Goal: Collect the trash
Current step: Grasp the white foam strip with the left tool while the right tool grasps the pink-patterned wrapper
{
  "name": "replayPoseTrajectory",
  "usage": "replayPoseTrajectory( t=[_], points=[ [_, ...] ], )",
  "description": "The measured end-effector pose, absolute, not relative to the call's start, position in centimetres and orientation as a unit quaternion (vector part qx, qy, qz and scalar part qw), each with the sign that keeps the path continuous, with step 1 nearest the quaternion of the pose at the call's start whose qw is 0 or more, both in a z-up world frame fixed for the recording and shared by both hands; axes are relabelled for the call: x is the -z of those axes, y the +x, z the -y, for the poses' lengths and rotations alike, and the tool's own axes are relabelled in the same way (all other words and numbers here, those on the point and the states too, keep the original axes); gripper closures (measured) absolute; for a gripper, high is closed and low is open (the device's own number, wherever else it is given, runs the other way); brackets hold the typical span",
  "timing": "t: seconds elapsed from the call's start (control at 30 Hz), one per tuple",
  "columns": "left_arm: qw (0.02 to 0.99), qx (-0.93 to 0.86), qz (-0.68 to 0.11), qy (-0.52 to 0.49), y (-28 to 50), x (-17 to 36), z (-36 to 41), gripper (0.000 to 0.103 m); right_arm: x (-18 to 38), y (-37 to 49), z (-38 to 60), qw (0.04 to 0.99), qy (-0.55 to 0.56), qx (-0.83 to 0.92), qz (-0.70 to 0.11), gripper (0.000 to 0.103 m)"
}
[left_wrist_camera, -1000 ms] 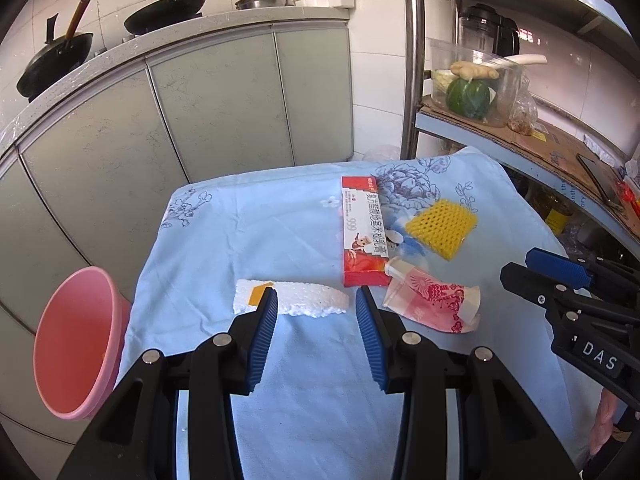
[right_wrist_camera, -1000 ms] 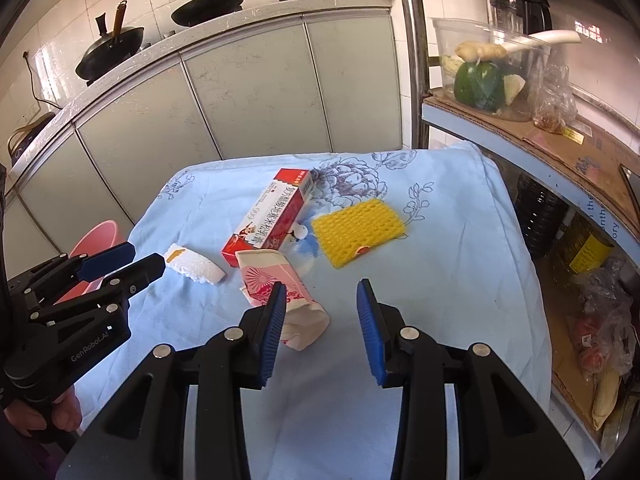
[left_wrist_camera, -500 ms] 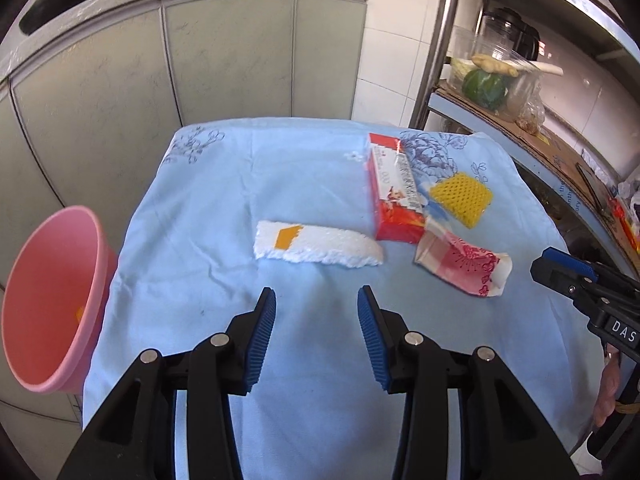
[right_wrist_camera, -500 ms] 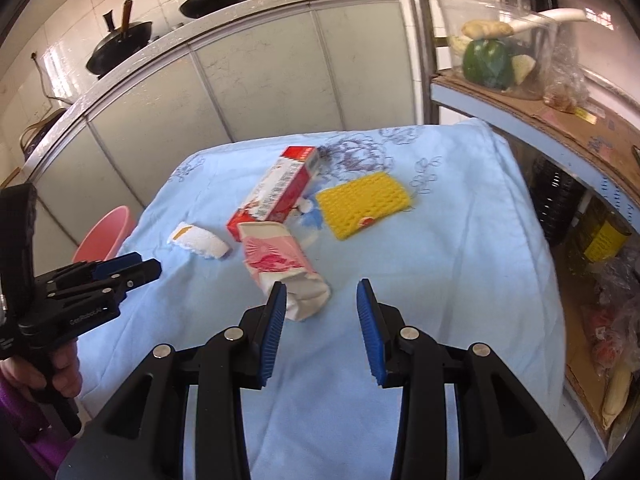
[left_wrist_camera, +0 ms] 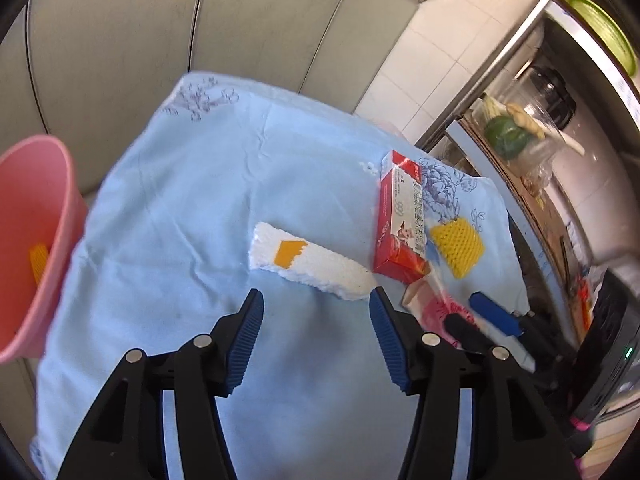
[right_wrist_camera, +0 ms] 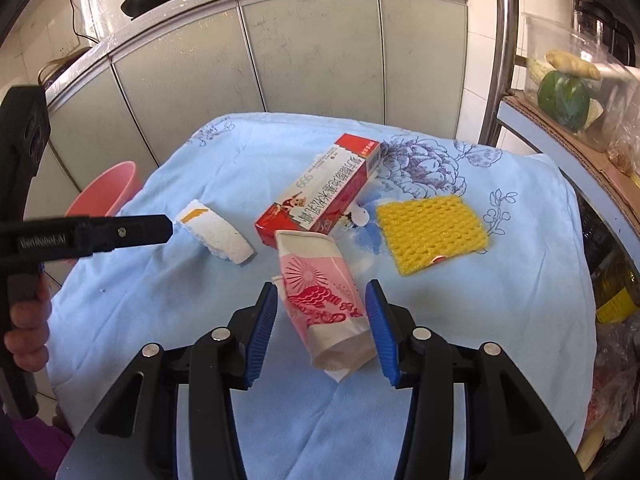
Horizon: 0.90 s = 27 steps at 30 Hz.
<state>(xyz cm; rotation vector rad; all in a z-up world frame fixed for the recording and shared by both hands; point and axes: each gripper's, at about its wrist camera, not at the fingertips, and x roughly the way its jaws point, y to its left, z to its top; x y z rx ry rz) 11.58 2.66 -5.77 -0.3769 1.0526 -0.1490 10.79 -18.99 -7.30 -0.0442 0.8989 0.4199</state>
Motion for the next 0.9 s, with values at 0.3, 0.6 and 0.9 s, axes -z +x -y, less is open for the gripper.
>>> replayPoseTrajectory(
  t=[0.3, 0.6, 0.9],
  points=[
    [0.801, 0.008, -0.549, -0.238, 16.0, 8.2, -2.2, 0.049, 8.0, 10.6, 20.1, 0.873, 0.017, -0.204, -0.443, 0.064],
    [0.814, -0.047, -0.552, -0.175, 17.9, 8.1, 0.2, 0.049, 7.7, 9.0, 20.3, 0.872, 0.029, -0.206, -0.442, 0.070],
    [0.824, -0.028, -0.549, -0.136, 17.0, 7.9, 0.7, 0.061, 7.1, 8.1, 20.6, 0.879, 0.033, -0.199, -0.432, 0.070]
  ],
)
